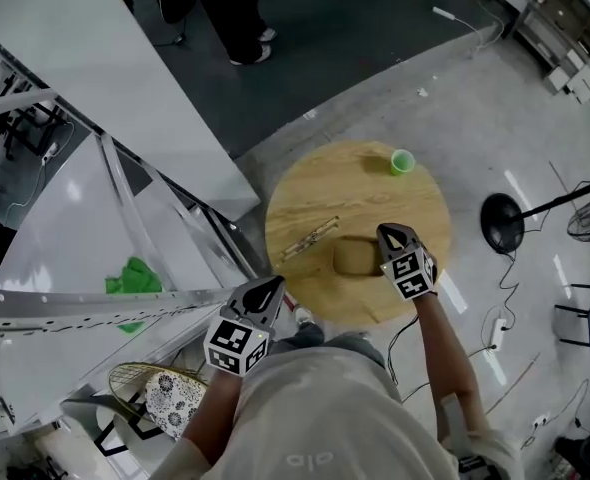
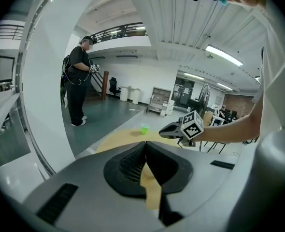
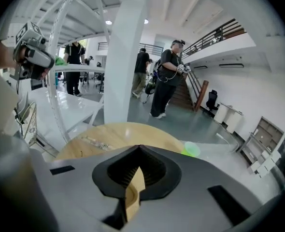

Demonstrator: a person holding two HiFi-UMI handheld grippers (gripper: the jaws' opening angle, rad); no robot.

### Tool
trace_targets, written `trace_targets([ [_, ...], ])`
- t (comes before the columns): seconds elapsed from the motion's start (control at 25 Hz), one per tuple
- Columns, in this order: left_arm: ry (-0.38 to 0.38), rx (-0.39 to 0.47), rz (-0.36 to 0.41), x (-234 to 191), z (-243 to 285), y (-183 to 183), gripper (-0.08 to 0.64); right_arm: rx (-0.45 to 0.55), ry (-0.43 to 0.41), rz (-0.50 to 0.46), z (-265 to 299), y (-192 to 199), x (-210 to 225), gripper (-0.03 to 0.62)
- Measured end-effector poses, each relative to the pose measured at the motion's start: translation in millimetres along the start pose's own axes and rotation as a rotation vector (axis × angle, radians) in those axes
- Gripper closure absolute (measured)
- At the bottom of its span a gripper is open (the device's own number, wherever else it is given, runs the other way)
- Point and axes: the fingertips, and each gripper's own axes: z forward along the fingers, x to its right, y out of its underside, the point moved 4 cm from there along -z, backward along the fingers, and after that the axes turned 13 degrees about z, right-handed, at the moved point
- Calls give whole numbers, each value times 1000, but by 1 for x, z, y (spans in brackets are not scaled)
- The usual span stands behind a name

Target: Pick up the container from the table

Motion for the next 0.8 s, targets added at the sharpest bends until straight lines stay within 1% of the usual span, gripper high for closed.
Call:
trace_targets([
  [0.16, 11, 17, 15, 10, 9, -13, 543, 60, 8, 31, -29, -12, 6, 569],
  [0.28, 23, 28, 23, 20, 15, -22, 543, 67, 10, 43, -44, -10, 12, 568],
  [0.4, 28, 31, 21, 29, 18, -25, 543, 43, 4, 40, -47, 2, 17, 568],
  [0.52, 16, 24, 14, 31, 14, -21, 543, 8, -15, 32, -38, 14, 13, 568],
  [0.68, -18, 10, -6, 25, 3, -9, 543, -65, -29, -24, -15, 30, 3, 568],
  [0.8, -45, -5, -22, 18, -6, 0, 543, -104, -57, -51, 6, 38, -8, 566],
])
